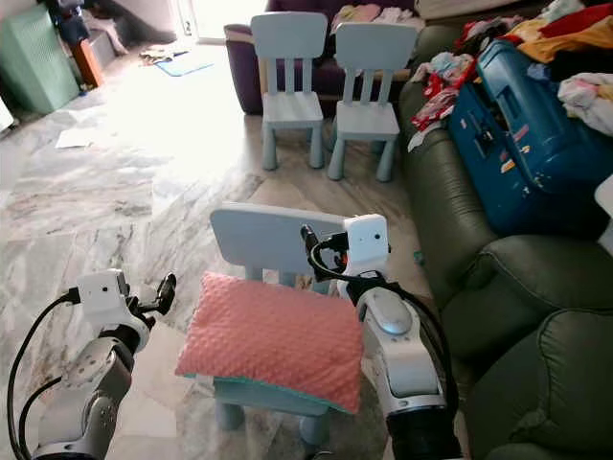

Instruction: Move the pillow to the sofa

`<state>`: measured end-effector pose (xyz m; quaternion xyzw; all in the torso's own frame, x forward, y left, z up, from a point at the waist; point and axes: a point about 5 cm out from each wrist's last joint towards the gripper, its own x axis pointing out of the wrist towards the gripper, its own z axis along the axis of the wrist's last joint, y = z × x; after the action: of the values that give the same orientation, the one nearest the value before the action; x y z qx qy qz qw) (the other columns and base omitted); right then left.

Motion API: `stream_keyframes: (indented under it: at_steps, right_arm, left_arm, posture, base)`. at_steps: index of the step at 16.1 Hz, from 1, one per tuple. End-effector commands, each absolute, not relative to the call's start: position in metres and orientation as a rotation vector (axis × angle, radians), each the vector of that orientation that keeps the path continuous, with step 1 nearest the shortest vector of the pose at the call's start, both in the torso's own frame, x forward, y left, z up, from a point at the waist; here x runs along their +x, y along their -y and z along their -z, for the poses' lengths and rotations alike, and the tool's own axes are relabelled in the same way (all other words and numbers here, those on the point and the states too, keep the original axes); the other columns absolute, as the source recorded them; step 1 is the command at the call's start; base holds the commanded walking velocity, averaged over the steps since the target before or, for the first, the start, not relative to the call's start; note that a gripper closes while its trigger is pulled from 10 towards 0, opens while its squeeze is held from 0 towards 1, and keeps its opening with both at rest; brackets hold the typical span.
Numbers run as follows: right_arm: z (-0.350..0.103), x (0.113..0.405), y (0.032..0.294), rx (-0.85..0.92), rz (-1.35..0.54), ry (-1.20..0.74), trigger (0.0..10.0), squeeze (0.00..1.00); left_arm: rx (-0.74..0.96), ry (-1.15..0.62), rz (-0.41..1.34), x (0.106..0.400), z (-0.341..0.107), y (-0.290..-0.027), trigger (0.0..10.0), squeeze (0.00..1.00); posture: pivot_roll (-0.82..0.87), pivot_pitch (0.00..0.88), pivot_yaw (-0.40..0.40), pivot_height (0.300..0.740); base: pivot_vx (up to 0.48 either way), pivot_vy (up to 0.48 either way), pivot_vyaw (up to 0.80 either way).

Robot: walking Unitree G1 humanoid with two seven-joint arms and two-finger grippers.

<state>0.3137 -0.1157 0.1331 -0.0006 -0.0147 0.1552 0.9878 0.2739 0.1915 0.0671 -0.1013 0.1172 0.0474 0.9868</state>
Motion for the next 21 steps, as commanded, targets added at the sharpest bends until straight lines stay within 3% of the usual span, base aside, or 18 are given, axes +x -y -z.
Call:
stream_keyframes:
  at_steps: [1,20,21]
  right_arm:
    - [-0.137,0.312,0.117,0.01,-0.304,0.042,10.0,0.0]
    - [-0.137,0.312,0.119,-0.008,-0.297,0.041,10.0,0.0]
    - [-0.13,0.322,0.115,0.0,-0.306,0.028,10.0,0.0]
  left_arm:
    - [-0.193,-0.259,-0.092,0.271,-0.062,-0.192,10.0,0.0]
    - [-0.19,-0.261,-0.092,0.27,-0.061,-0.192,10.0,0.0]
    - [-0.183,-0.233,-0.093,0.28,-0.061,-0.19,10.0,0.0]
  posture:
    - [-0.12,0.105,-0.034,0.74]
    - [-0.12,0.104,-0.034,0.74]
    - [-0.04,0.0,-0.064,0.74]
  base:
    - [0.0,0.0,0.0]
    - [0.0,0.0,0.0]
    - [0.0,0.0,0.0]
